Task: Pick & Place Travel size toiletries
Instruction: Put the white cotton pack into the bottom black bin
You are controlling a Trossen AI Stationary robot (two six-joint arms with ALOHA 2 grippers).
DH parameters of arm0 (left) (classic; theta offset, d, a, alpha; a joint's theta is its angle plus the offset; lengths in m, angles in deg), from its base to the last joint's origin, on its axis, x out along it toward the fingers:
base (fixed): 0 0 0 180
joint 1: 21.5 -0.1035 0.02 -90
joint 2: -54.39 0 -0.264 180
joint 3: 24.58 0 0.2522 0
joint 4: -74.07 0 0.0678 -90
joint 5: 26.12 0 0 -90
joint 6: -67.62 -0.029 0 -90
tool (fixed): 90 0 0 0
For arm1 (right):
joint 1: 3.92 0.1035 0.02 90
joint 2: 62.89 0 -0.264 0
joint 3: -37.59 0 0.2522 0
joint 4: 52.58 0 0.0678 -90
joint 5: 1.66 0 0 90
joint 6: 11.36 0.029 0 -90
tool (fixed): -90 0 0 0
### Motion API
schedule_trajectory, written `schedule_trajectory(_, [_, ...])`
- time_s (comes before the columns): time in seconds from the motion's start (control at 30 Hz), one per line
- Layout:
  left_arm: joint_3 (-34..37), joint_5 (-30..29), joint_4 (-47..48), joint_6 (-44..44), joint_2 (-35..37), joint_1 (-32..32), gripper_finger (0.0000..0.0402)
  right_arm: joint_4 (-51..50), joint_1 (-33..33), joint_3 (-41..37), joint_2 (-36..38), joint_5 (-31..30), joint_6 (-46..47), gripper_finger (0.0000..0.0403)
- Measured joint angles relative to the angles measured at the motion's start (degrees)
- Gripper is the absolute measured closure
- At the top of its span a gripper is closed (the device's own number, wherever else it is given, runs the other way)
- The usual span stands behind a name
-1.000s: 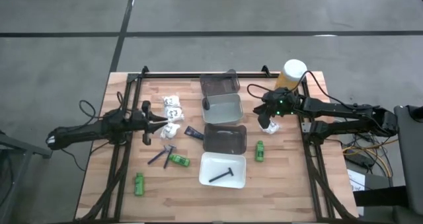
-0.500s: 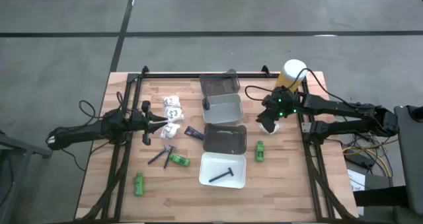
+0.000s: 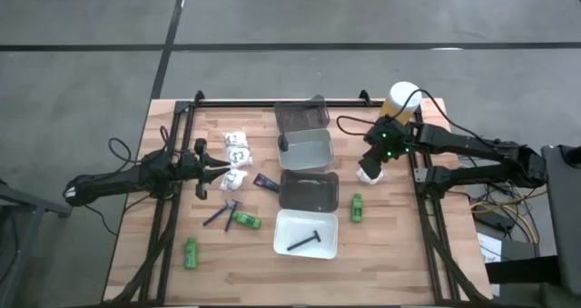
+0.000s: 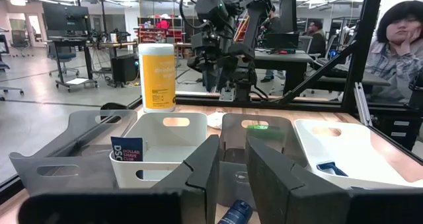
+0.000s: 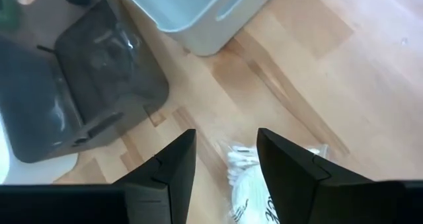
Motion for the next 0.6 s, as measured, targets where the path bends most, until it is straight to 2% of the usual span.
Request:
schedule_trajectory(0.2, [0.02,0.02,0.00,0.00,0.00,0.00,0.0323,1.88,0.02,-2.99,0.00,-3.13,-0.88,0.0269])
schedule_trajectory(0.6, [0.04,0.02,0.02,0.00,0.00,0.00,0.0323,5.36,0.04,-8.44,0.00,-3.19,-1.32,0.0303])
